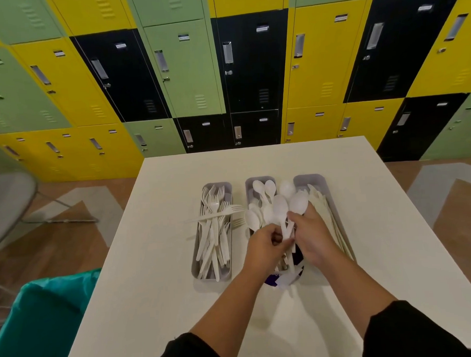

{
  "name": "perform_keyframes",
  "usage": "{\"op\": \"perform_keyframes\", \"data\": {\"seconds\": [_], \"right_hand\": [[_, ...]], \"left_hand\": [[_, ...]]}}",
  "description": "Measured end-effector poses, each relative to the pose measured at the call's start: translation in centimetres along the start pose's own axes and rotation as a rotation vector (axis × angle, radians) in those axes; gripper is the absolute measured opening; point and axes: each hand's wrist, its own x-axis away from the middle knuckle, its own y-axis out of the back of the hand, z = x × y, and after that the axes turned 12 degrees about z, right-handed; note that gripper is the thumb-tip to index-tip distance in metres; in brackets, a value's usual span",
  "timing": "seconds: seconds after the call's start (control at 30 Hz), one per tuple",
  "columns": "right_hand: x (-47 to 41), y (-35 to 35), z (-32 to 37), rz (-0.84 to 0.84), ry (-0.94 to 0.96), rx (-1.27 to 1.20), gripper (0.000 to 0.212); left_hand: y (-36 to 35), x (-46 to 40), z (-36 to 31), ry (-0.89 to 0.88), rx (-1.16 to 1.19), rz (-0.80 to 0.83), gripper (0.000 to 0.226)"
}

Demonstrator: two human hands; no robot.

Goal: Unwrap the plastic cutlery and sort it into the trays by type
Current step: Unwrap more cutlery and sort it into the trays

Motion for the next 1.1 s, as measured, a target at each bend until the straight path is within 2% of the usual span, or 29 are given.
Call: {"op": "perform_keyframes", "data": {"seconds": [0.1, 0.2, 0.33, 0.43, 0.5, 0.67, 0.77, 0.87, 1.0, 1.1], "right_hand": [[-0.4, -0.4, -0.5, 0.019, 0.027, 0.018, 0.036], [-0.8, -0.6, -0.9, 0.001, 0.019, 0.073, 0.034], [-1.0, -0.5, -2.0, -0.04, -0.009, 0.334, 0.03], [-1.2, -0.7, -2.9, -0.06, -0.01, 0.555, 0.04], [-1.3, -0.8, -3.6, -0.067, 0.008, 0.604, 0.042], [-1.4, -0.6, -5.5, -0.063, 0.046, 0.729, 0.038], [-0.7, -0.6, -5.4, -0.06, 0.017, 0.777, 0.034], [0.7, -0.8, -5.0, -0.056, 0.009, 0.804, 0.05], [2.9, -1.4, -5.0, -0.021, 0.049, 0.874, 0.052], [4.5, -1.7, -4.9, 0.007, 0.059, 0.89, 0.053]], "left_hand": [[0.6, -0.3, 0.8, 0.041, 0.001, -0.069, 0.027], [1.1, -0.7, 1.7, 0.084, -0.092, -0.115, 0.015], [1.1, -0.9, 2.7, 0.104, -0.199, -0.12, 0.011], [1.2, -0.9, 2.9, 0.09, -0.223, -0.157, 0.017], [1.2, -0.9, 2.8, 0.069, -0.23, -0.169, 0.021], [1.2, -0.8, 2.9, 0.063, -0.306, -0.134, 0.021], [1.4, -0.3, 2.8, 0.058, -0.301, -0.113, 0.031], [1.7, 0.6, 2.4, 0.045, -0.333, -0.106, 0.038], [2.4, 2.7, 1.7, -0.036, -0.344, -0.083, 0.035], [3.8, 5.4, 1.3, -0.142, -0.342, 0.014, 0.022]]}}
